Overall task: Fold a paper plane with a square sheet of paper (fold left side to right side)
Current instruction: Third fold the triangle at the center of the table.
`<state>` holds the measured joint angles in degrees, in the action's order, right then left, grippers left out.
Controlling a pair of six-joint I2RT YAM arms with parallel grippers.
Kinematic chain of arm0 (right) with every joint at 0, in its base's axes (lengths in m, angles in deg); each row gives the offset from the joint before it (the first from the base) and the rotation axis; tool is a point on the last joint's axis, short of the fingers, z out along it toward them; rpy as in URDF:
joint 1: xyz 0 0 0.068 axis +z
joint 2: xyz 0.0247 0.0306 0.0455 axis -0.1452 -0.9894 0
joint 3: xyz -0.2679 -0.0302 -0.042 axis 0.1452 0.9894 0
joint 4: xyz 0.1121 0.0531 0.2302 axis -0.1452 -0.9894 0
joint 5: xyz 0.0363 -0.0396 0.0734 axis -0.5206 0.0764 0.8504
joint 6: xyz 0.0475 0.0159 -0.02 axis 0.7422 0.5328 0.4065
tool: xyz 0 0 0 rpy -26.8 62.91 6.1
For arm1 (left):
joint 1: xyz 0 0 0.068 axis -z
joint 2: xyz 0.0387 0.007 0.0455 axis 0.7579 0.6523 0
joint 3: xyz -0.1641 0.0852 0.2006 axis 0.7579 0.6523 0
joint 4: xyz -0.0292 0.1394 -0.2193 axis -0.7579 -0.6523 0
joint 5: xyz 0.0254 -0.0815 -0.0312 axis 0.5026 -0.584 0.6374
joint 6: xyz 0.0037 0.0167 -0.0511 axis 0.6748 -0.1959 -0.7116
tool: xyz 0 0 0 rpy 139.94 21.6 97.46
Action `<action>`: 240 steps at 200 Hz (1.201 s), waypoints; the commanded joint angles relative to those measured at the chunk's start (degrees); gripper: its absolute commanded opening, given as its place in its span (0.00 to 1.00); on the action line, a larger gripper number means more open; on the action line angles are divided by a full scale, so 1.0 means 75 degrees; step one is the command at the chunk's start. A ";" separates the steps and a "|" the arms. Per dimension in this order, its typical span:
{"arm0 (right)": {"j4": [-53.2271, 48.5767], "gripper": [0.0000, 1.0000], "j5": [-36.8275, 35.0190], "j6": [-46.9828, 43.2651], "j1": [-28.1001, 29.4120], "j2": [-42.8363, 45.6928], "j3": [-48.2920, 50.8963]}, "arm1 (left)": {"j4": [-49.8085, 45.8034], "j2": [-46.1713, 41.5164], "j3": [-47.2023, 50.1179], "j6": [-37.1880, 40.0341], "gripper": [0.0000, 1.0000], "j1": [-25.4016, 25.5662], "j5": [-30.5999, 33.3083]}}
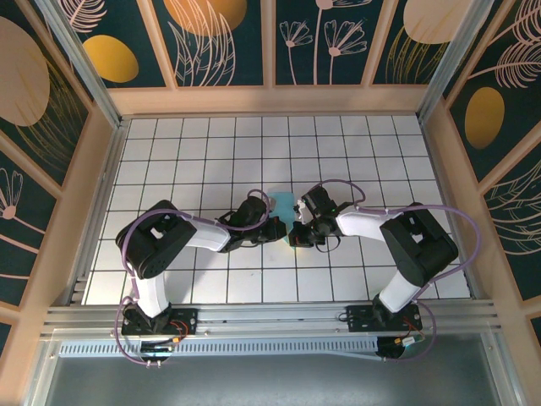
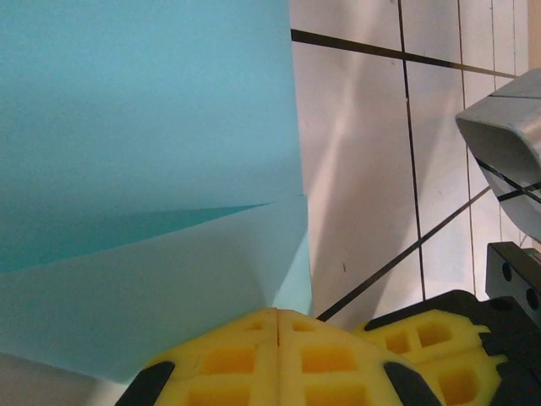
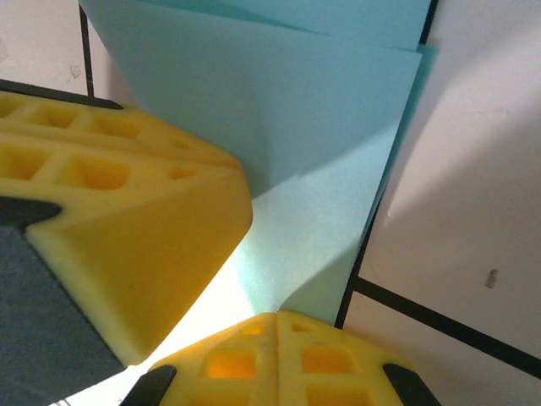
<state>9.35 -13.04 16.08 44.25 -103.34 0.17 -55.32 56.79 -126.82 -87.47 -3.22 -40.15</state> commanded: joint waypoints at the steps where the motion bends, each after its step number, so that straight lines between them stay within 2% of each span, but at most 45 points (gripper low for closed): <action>1: -0.0795 0.00 -0.1417 -0.0045 0.0014 -0.0437 0.0270 | -0.0484 0.0224 -0.0169 -0.0133 0.00 0.0011 0.0320; 84: -0.1017 0.00 -0.1548 -0.0142 0.0009 -0.0524 0.0218 | -0.0927 0.0173 0.0011 -0.0318 0.00 -0.0344 0.0667; 185: -0.1046 0.00 -0.1571 -0.0131 0.0018 -0.0487 0.0229 | -0.0897 0.0282 0.0305 0.0342 0.00 -0.1785 0.0718; 240: -0.1006 0.00 -0.1515 -0.0096 0.0014 -0.0463 0.0218 | -0.0683 -0.0471 0.0569 0.0670 0.00 -0.1942 0.0467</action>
<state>8.49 -13.87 15.93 44.58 -103.36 -0.20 -56.22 55.79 -125.42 -86.01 -16.66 -40.39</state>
